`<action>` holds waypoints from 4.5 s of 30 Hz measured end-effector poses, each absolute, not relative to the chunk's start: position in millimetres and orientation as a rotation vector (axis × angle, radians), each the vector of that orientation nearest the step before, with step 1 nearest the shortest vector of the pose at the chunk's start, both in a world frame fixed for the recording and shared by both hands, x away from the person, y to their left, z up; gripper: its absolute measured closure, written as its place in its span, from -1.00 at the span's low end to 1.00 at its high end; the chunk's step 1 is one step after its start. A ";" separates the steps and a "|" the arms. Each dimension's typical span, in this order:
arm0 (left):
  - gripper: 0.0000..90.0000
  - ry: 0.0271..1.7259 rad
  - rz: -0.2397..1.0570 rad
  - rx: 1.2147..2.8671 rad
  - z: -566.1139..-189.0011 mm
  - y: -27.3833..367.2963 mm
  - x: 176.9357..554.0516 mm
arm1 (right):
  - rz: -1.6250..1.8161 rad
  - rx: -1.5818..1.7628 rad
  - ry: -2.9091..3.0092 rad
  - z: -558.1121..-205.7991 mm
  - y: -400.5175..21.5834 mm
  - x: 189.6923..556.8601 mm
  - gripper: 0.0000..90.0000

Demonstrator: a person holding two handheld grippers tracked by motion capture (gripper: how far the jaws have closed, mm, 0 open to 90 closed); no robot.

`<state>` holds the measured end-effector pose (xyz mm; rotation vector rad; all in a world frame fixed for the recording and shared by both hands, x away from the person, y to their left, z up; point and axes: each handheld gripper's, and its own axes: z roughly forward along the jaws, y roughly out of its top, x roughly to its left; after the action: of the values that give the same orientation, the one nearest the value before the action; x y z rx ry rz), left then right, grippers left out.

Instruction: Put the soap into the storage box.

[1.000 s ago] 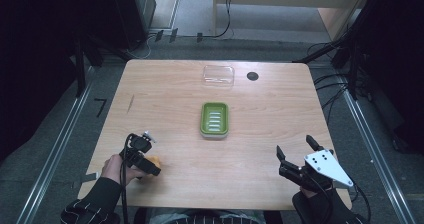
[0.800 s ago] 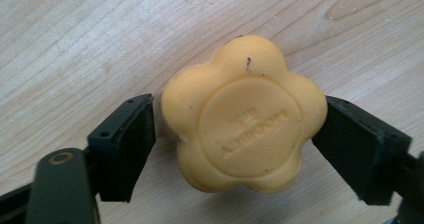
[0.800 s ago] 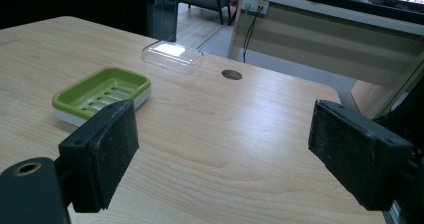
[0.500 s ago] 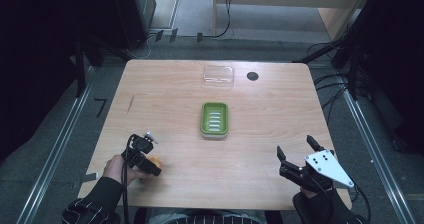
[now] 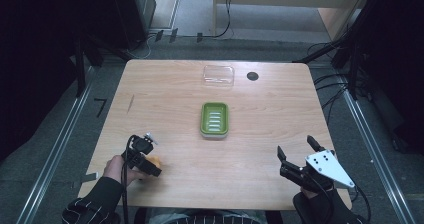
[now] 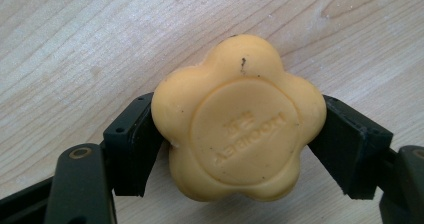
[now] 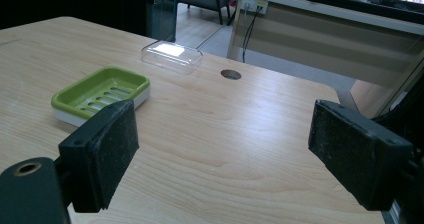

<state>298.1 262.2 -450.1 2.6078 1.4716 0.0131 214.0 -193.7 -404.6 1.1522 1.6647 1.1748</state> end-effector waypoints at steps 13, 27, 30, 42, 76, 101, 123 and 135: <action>-0.42 1.445 0.026 2.613 -446.6 261.4 296.9 | 1.176 1.154 1.667 -404.6 -194.0 214.4 -0.71; -0.42 1.394 0.024 2.624 -437.3 256.7 298.1 | 1.171 1.148 1.673 -404.7 -193.7 214.4 -0.71; -0.42 1.382 0.032 2.631 -435.8 254.3 300.8 | 1.170 1.147 1.672 -404.6 -193.3 214.6 -0.71; -0.43 1.336 0.038 2.655 -429.2 246.9 313.9 | 1.172 1.148 1.672 -404.7 -193.4 214.7 -0.71; -0.43 1.194 0.061 2.693 -413.6 224.2 341.8 | 1.153 1.149 1.702 -405.1 -196.9 212.8 -0.71; -0.43 1.023 0.054 2.749 -397.9 189.3 364.1 | 1.118 1.198 1.682 -405.9 -205.3 205.0 -0.72; -0.43 0.934 0.051 2.769 -389.1 166.2 384.4 | 1.102 1.211 1.674 -406.1 -207.8 202.2 -0.71; -0.43 0.881 0.047 2.777 -382.7 153.5 394.5 | 1.096 1.214 1.671 -406.4 -209.4 201.1 -0.71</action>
<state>394.5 153.5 -382.7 2.7771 0.8811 0.0468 201.1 -209.4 -406.4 1.2143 1.6706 1.0956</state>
